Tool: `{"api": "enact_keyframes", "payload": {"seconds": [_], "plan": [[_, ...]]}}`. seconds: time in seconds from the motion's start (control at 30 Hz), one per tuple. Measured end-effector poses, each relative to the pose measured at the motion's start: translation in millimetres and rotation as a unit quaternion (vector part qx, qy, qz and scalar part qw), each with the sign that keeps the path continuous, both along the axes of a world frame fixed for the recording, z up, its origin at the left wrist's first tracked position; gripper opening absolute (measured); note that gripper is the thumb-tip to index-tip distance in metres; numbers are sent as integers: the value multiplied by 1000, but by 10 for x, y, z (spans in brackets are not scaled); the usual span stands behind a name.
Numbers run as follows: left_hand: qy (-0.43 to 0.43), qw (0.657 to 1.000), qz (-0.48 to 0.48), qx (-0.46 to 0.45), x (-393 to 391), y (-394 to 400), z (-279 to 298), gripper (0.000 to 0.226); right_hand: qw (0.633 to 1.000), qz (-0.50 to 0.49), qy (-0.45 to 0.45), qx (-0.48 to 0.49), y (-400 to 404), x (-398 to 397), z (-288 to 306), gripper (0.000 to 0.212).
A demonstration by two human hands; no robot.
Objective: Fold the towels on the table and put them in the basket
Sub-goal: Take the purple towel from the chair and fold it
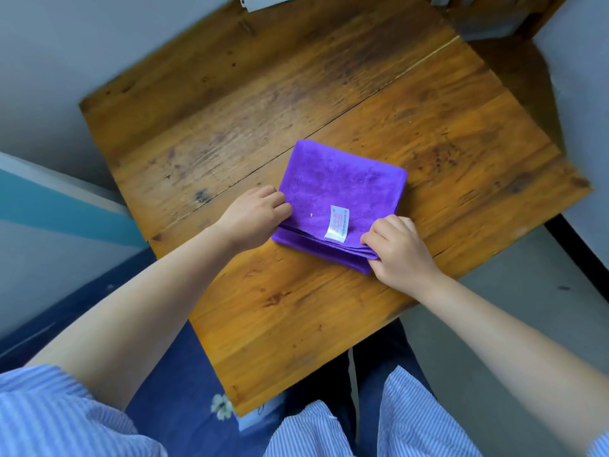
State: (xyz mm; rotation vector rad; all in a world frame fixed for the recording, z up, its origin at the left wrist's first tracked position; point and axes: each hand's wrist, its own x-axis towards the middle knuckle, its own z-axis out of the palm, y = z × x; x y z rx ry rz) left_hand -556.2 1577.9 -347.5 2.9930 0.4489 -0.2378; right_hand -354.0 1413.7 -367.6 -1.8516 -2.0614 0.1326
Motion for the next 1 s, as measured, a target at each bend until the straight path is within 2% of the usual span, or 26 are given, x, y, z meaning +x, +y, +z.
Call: {"api": "enact_keyframes", "payload": {"seconds": [0.1,0.17,0.27,0.33,0.43,0.5,0.53,0.6,0.63,0.77,0.9,1.0], "plan": [[1,1000,-2,-9,-94,-74,-102,19,1000,-3,6,12,-90,-86,-92,18],[25,1000,2,-11,-115,-118,-118,5,1000,-8,-2,5,-135,-140,-179,18],[63,996,48,-30,-109,-180,-176,34,999,-8,-32,-20,-183,-173,-283,17],[58,996,69,-28,-122,-218,-196,34,998,-6,-48,-28,-210,-175,-318,10],[9,997,74,-28,-187,-242,-246,9,998,6,-41,-46,-279,-158,-315,28],[-25,994,98,-37,-265,-271,-329,22,997,17,-36,-63,-322,-150,-267,36],[-33,990,123,-54,-287,-296,-339,22,998,23,-28,-60,-332,-140,-245,31],[-56,975,194,-97,-302,-356,-333,24,998,32,-9,-55,-301,-113,-184,20],[-72,959,242,-127,-277,-394,-324,26,998,29,2,-56,-266,-98,-144,23],[-79,877,437,-184,-125,-506,-225,18,998,44,44,-18,-75,-202,-11,23],[-94,840,499,-193,-37,-570,-264,18,986,166,5,-18,112,-418,-4,29],[-95,825,521,-195,-11,-599,-273,19,987,121,-68,-81,249,-297,-63,34]]}}
